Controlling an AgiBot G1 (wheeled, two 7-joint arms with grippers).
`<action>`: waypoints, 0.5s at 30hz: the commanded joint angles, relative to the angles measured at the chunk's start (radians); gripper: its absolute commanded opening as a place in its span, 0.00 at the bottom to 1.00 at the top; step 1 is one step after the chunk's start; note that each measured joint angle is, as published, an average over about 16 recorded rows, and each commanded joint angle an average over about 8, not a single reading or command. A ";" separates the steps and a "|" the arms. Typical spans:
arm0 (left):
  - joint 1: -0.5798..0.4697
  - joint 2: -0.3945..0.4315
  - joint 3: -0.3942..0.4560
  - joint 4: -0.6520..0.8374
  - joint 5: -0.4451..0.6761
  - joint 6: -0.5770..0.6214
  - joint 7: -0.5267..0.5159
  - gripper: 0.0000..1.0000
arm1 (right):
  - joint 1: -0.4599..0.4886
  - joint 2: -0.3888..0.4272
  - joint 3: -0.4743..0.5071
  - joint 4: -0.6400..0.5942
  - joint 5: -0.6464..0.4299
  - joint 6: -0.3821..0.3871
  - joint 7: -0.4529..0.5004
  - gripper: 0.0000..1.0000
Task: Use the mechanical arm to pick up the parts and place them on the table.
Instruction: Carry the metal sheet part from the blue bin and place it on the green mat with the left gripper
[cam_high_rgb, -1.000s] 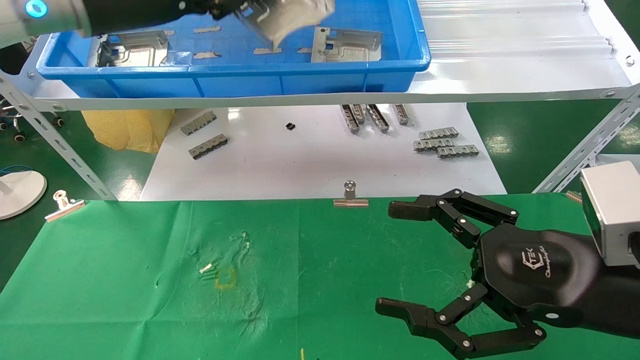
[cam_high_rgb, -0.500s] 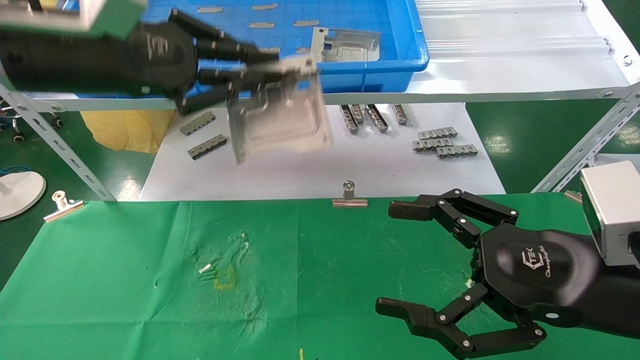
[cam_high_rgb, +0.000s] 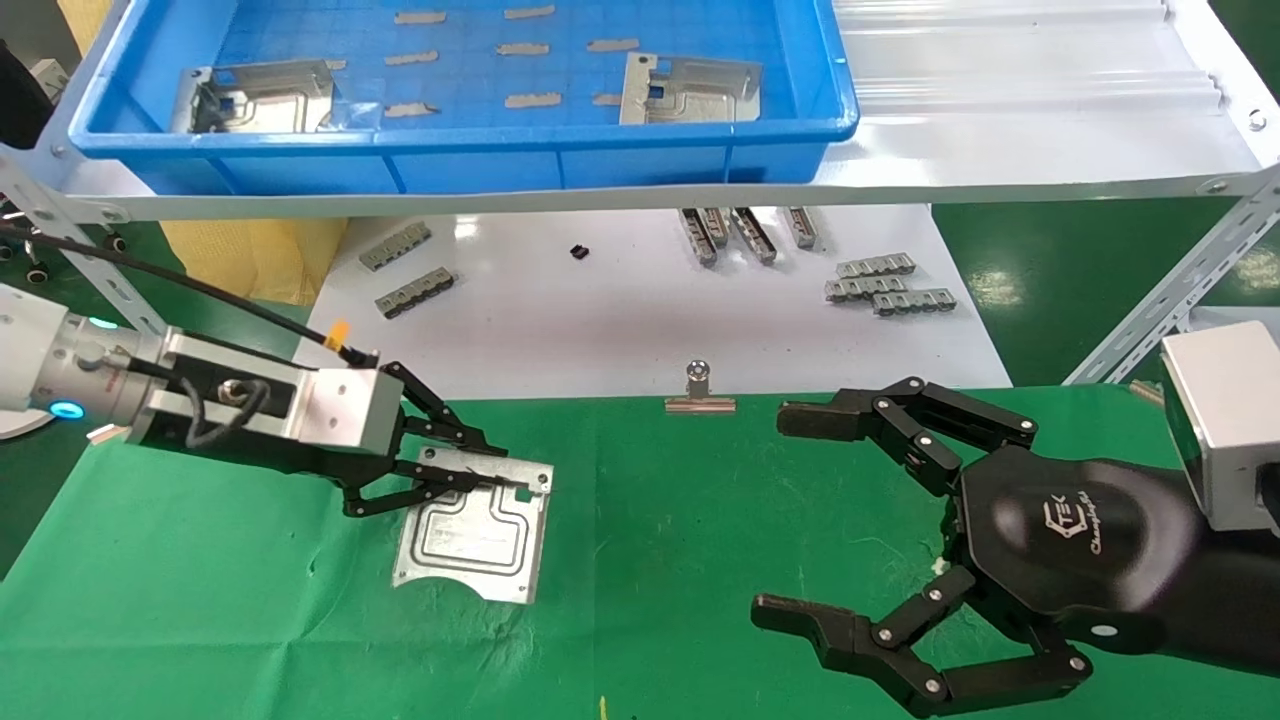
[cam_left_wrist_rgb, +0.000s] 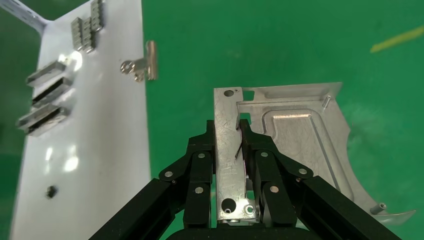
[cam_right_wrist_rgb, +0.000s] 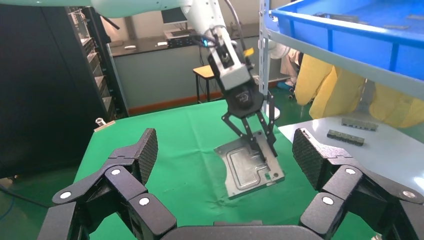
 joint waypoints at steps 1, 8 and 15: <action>0.017 0.005 0.020 0.008 0.015 -0.006 0.039 0.00 | 0.000 0.000 0.000 0.000 0.000 0.000 0.000 1.00; 0.033 0.035 0.042 0.073 0.041 -0.043 0.091 0.50 | 0.000 0.000 0.000 0.000 0.000 0.000 0.000 1.00; 0.047 0.051 0.048 0.121 0.053 -0.136 0.134 1.00 | 0.000 0.000 0.000 0.000 0.000 0.000 0.000 1.00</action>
